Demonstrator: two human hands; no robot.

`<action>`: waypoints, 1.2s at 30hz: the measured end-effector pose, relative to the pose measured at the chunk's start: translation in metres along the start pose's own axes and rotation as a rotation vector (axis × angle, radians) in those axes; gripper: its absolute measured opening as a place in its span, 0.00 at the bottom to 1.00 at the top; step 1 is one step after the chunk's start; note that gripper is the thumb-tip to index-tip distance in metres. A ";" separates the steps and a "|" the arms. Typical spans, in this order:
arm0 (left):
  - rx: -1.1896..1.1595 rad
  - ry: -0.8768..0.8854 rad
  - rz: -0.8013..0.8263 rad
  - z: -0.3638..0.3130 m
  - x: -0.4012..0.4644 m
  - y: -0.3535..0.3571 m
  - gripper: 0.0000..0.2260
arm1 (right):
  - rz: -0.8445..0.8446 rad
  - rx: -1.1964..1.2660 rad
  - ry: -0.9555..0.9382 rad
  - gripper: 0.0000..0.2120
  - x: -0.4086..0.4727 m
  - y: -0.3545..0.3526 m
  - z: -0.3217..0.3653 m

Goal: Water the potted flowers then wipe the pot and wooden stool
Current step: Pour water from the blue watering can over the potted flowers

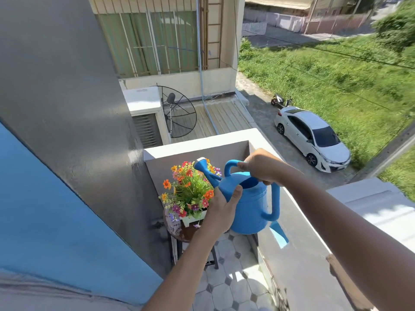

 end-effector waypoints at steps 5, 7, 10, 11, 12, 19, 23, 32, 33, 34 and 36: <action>0.007 0.022 -0.046 0.008 0.000 -0.004 0.28 | 0.019 0.442 -0.067 0.17 -0.010 0.022 -0.019; 0.057 0.022 -0.068 0.014 0.004 0.000 0.28 | 0.015 0.535 -0.058 0.17 -0.016 0.033 -0.030; 0.128 0.038 -0.074 0.018 0.011 0.016 0.37 | -0.023 0.604 -0.005 0.14 -0.019 0.046 -0.057; 0.151 0.040 -0.069 0.021 0.014 0.022 0.39 | -0.040 0.638 0.026 0.13 -0.021 0.049 -0.068; 0.178 0.046 -0.061 0.022 0.018 0.030 0.39 | -0.060 0.678 0.060 0.12 -0.022 0.052 -0.080; 0.323 0.055 0.090 0.013 0.050 0.107 0.15 | -0.261 1.127 0.211 0.10 -0.037 0.062 -0.164; 0.189 -0.003 0.236 0.018 0.072 0.168 0.17 | -0.413 1.261 0.303 0.10 -0.045 0.049 -0.215; 0.317 0.041 0.532 0.017 0.130 0.295 0.16 | -0.578 1.026 0.562 0.16 -0.037 0.023 -0.326; 0.309 0.039 0.556 0.021 0.137 0.305 0.17 | -0.562 1.053 0.563 0.14 -0.035 0.023 -0.335; 0.291 0.035 0.583 0.021 0.142 0.314 0.16 | -0.555 1.085 0.562 0.14 -0.033 0.023 -0.343; 0.242 0.039 0.615 0.018 0.151 0.329 0.14 | -0.543 1.125 0.559 0.14 -0.029 0.022 -0.357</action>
Point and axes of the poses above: each hand's wrist, its own x-axis towards the middle knuckle, its own y-axis out of the palm, z = x × y, the point moved 8 cm from there along x, towards the middle knuckle
